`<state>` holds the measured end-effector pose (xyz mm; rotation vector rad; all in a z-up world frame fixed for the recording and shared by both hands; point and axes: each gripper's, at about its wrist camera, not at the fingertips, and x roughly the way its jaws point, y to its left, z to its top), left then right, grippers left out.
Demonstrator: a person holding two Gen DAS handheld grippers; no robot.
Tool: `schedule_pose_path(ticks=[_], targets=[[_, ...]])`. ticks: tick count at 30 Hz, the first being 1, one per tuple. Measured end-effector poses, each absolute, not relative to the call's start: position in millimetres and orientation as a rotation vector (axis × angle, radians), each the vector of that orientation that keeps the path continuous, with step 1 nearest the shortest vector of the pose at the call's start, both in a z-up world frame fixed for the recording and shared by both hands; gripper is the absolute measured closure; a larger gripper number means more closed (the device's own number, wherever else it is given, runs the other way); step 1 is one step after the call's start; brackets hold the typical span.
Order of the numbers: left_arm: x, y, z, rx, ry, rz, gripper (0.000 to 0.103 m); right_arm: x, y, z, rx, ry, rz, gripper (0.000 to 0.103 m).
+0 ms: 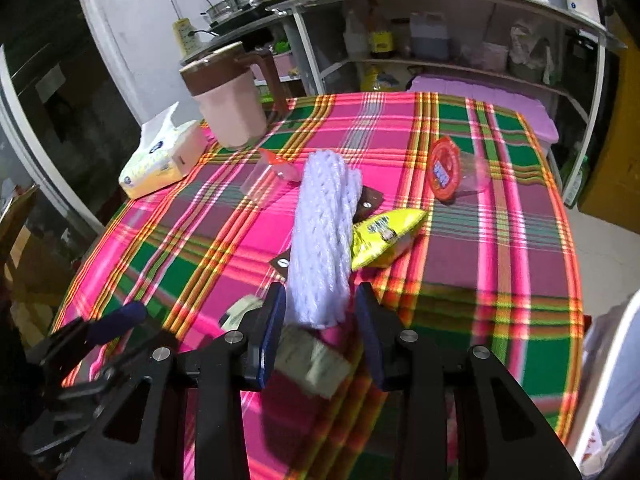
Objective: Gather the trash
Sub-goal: 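Grasp the white foam mesh sleeve with the right tool while the left tool grasps the paper receipt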
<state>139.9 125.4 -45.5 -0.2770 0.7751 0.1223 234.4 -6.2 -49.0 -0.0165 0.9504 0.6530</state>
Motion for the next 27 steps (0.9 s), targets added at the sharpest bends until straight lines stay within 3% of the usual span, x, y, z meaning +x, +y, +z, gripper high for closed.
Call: schedule_pose_path(ticks=[3, 27], targets=[[144, 126, -45, -0.28, 0.774, 0.106, 0.048, 236, -9, -49, -0.001, 0.941, 0.664, 0.092], [134, 109, -40, -0.338, 0.792, 0.066, 0.047, 182, -47, -40, 0.031, 0.932, 0.754, 0.093]])
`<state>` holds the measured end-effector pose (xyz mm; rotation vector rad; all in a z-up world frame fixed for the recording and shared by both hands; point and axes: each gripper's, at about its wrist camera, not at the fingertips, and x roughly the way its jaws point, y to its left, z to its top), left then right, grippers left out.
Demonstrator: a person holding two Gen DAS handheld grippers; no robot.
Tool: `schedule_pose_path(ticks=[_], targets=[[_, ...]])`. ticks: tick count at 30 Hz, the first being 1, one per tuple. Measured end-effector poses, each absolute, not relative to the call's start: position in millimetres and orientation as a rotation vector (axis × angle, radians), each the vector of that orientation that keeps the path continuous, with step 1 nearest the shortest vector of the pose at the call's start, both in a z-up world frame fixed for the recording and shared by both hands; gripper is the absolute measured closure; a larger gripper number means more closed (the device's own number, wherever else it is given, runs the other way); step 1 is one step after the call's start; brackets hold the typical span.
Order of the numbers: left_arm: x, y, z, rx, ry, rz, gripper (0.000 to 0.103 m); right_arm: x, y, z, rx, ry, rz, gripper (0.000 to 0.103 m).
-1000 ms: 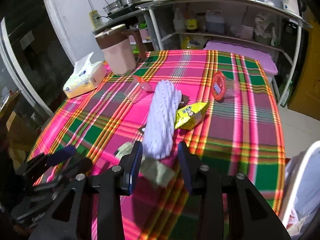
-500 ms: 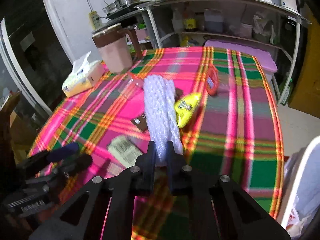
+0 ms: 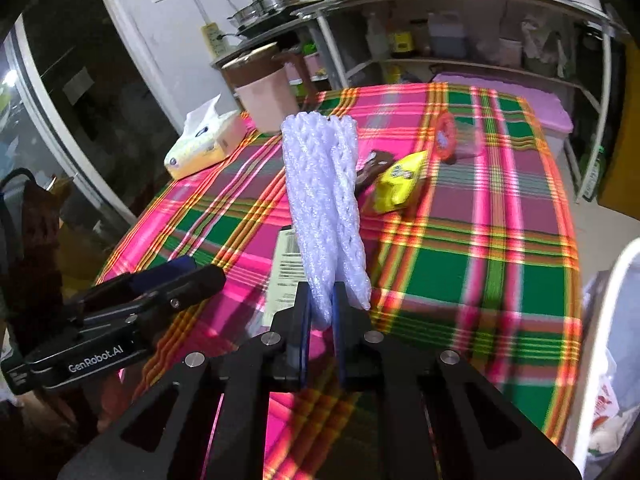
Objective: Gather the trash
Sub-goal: 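Grasp the white foam mesh sleeve with the right tool while the left tool grasps the paper receipt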
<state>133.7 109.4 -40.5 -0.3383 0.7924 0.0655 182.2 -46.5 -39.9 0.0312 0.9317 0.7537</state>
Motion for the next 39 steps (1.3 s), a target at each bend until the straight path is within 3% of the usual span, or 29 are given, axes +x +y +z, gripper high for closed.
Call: schedule_pose_path(ticks=[17, 21, 34, 35, 39], targets=[[177, 48, -59, -0.225, 0.873, 0.03, 0.047, 181, -111, -44, 0.103, 0.938, 0.621, 0.093], [177, 42, -58, -0.177, 0.873, 0.044, 0.072, 181, -112, -42, 0.109, 0.932, 0.622, 0.093], [155, 32, -45, -0.119, 0.833, 0.03, 0.079, 166, -120, -32, 0.091, 0.906, 0.61, 0.093], [152, 31, -44, -0.116, 0.827, 0.027, 0.087, 164, -121, -31, 0.09, 0.904, 0.609, 0.093], [140, 26, -38, -0.101, 0.811, 0.006, 0.101, 155, -125, -27, 0.087, 0.894, 0.604, 0.093]])
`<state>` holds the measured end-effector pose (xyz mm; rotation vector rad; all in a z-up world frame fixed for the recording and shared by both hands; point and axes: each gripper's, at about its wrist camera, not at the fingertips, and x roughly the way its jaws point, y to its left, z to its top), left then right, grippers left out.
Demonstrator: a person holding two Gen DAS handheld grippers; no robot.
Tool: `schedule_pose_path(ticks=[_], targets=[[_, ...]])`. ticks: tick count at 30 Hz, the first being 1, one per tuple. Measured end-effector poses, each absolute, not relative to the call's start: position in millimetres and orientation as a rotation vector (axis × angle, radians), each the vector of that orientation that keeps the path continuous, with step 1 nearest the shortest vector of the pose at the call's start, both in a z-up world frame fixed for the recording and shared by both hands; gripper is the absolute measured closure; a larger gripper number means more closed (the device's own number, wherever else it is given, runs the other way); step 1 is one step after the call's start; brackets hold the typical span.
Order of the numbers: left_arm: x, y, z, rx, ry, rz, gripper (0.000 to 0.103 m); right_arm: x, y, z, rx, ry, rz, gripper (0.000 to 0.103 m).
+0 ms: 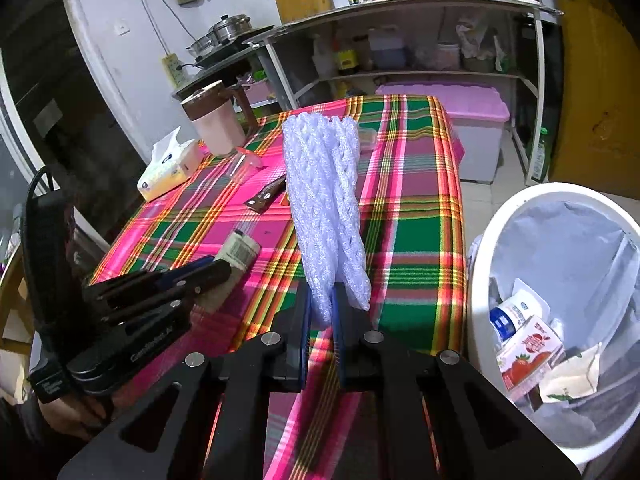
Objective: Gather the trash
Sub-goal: 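Grasp the white foam mesh sleeve with the right tool while the left tool grasps the paper receipt, then carry the mesh sleeve and receipt over the white bin and open both tools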
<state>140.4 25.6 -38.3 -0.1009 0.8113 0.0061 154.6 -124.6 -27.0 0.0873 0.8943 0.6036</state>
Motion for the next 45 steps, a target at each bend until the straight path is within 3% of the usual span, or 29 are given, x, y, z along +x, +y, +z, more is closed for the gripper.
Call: schedule_pose_path(ticks=[7, 10, 12, 15, 22, 24, 27, 45], targets=[[126, 39, -37, -0.193, 0.796, -0.031, 0.1, 140, -133, -20, 0.089, 0.881, 0.592, 0.093], [129, 45, -37, -0.213, 0.796, -0.013, 0.087, 136, -138, -21, 0.096, 0.881, 0.587, 0.093], [133, 48, -38, -0.234, 0.8, -0.013, 0.07, 135, -141, -21, 0.101, 0.882, 0.583, 0.093], [139, 46, -42, -0.241, 0.815, -0.033, 0.067, 135, -144, -23, 0.107, 0.883, 0.579, 0.093], [145, 29, -58, -0.158, 0.874, -0.023, 0.068, 135, -147, -24, 0.115, 0.886, 0.58, 0.093], [145, 24, -58, -0.135, 0.88, -0.022, 0.082, 135, -147, -24, 0.116, 0.886, 0.58, 0.093], [142, 17, -55, -0.102, 0.874, -0.01, 0.085, 135, -148, -24, 0.117, 0.883, 0.581, 0.093], [113, -17, 1, -0.087, 0.741, -0.103, 0.086, 109, -165, -4, 0.129, 0.829, 0.561, 0.093]])
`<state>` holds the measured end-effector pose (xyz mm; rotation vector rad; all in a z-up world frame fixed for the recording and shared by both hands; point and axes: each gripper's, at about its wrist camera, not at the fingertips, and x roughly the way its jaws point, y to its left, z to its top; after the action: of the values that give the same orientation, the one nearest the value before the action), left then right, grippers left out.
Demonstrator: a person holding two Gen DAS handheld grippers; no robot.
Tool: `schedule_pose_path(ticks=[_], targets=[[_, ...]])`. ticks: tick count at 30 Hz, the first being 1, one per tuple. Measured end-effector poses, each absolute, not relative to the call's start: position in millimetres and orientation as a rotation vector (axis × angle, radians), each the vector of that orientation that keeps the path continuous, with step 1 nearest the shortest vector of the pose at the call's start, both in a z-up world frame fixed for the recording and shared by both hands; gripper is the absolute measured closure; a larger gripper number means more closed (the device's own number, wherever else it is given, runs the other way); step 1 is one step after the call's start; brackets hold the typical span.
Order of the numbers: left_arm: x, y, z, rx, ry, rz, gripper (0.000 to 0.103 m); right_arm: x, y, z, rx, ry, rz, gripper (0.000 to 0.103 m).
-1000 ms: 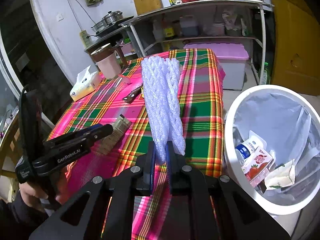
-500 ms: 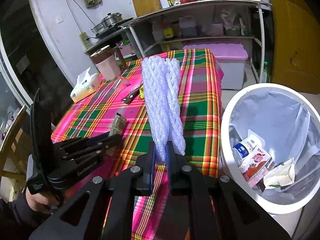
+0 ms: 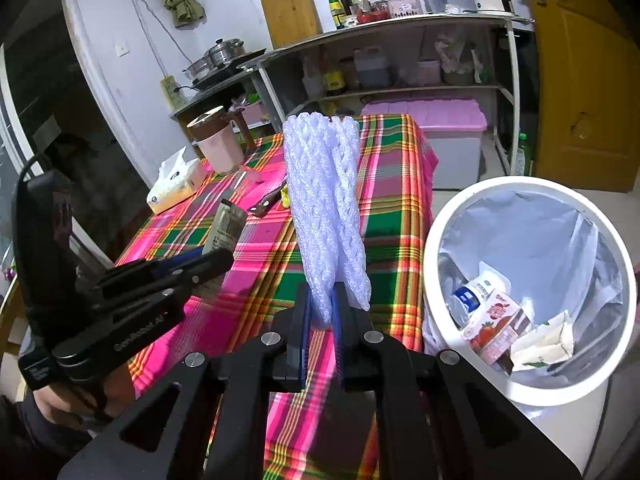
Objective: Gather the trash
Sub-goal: 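Carry the mesh sleeve and receipt over the white bin and open both tools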
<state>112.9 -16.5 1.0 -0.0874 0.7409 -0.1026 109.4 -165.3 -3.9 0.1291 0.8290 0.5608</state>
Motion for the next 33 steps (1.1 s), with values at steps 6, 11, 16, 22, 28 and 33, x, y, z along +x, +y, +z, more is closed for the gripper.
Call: schedule_pose_path(ticks=[6, 11, 16, 22, 28, 33], targets=[[111, -33, 9, -0.086, 0.724, -0.148, 0.086, 102, -179, 2, 0.138, 0.816, 0.529, 0.093], [113, -48, 12, -0.089, 0.72, -0.196, 0.086, 98, -194, 6, 0.149, 0.806, 0.491, 0.093], [116, -63, 15, -0.093, 0.713, -0.244, 0.086, 97, -209, 7, 0.159, 0.801, 0.452, 0.093], [123, -83, 18, -0.088, 0.71, -0.298, 0.086, 97, -229, 7, 0.175, 0.797, 0.405, 0.093], [131, -107, 15, -0.069, 0.718, -0.346, 0.085, 99, -248, 4, 0.191, 0.797, 0.364, 0.093], [142, -123, 11, -0.055, 0.731, -0.377, 0.085, 102, -261, 0, 0.205, 0.803, 0.334, 0.093]])
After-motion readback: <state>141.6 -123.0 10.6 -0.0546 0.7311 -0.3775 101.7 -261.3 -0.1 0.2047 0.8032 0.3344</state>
